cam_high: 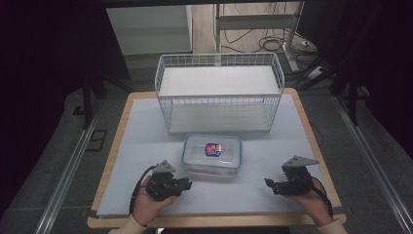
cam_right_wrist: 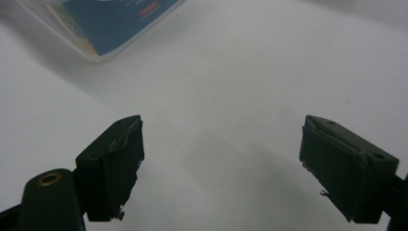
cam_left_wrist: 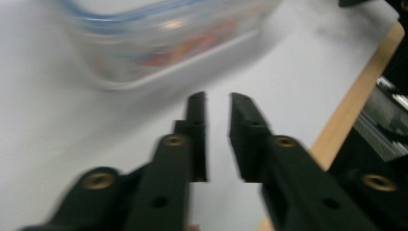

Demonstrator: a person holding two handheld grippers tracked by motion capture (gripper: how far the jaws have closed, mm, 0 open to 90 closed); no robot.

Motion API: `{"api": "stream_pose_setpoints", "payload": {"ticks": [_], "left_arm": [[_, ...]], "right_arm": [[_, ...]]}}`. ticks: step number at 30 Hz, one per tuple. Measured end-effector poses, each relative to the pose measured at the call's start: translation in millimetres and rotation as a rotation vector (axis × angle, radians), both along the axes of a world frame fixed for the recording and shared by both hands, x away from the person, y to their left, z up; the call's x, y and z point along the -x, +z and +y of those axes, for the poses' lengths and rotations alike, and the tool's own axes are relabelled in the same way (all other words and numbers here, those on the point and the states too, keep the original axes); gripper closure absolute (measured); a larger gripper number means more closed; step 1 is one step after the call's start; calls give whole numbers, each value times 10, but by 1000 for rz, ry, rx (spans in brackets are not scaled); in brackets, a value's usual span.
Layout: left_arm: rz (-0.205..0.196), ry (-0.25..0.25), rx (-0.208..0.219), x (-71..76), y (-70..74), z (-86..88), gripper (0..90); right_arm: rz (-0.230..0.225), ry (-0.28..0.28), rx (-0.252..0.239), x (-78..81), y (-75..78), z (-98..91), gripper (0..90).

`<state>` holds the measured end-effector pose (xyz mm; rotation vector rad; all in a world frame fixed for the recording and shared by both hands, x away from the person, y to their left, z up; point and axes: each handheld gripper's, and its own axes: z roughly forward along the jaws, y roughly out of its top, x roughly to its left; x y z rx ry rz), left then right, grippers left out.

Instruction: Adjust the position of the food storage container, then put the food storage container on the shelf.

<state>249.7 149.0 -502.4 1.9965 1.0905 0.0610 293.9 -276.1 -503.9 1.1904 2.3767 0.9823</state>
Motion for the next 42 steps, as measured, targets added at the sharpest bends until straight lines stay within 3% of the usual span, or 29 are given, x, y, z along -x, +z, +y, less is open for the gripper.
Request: {"api": "stream_pose_setpoints", "payload": {"ticks": [1,5,10,16,23,26,32,35,38,42], "left_arm": [[-3,13,14,-4,15,47,655],[-11,36,49,-28,115,107,441],[5,71,51,-66,97,168,291],[9,94,83,-116,112,210,252],[18,120,115,-253,177,256,214],[25,128,139,-356,196,273,209],[43,131,141,-584,194,271,195],[73,127,183,-723,173,294,191],[95,123,186,-872,149,291,183],[144,98,225,-1062,75,278,156]], "right_arm": [[0,-2,1,-1,2,-2,150],[3,-9,-27,-18,0,-18,131],[-13,12,-60,-3,26,-27,130],[1,36,-80,-14,22,-25,119],[31,60,-145,-36,57,0,120],[34,63,-159,-42,57,11,137],[36,71,-164,-30,77,10,154],[38,68,-168,-32,84,19,157],[41,72,-169,-38,81,40,157],[46,75,-167,-39,73,52,158]]}}
